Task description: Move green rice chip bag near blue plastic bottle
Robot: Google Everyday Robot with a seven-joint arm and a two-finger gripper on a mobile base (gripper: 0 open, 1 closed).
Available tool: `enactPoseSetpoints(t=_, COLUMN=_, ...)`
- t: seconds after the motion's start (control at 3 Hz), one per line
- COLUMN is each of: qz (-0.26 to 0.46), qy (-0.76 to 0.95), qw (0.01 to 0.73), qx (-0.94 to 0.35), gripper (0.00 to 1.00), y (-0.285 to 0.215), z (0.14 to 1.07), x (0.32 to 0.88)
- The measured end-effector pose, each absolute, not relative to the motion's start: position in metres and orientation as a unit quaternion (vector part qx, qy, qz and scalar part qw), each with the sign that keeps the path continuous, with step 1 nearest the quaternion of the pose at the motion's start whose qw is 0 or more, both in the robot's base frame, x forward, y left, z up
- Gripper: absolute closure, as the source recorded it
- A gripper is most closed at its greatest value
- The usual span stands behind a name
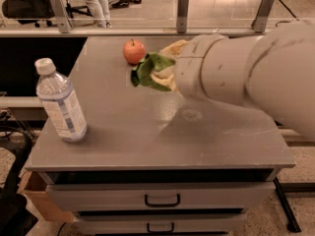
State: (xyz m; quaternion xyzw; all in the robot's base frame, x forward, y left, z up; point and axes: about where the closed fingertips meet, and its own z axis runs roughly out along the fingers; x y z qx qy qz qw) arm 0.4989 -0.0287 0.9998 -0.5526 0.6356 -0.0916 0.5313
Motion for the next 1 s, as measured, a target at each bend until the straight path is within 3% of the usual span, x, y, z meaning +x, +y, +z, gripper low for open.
enactPoseSetpoints(t=0.67, qz=-0.028, qy=0.557, qw=0.529, qx=-0.640, gripper=1.00, y=0.056, z=0.956, x=0.438)
enactPoseSetpoints(t=1.0, qz=-0.031, qy=0.535, qw=0.530, qx=-0.657, gripper=0.84, y=0.076, z=0.943, x=0.412)
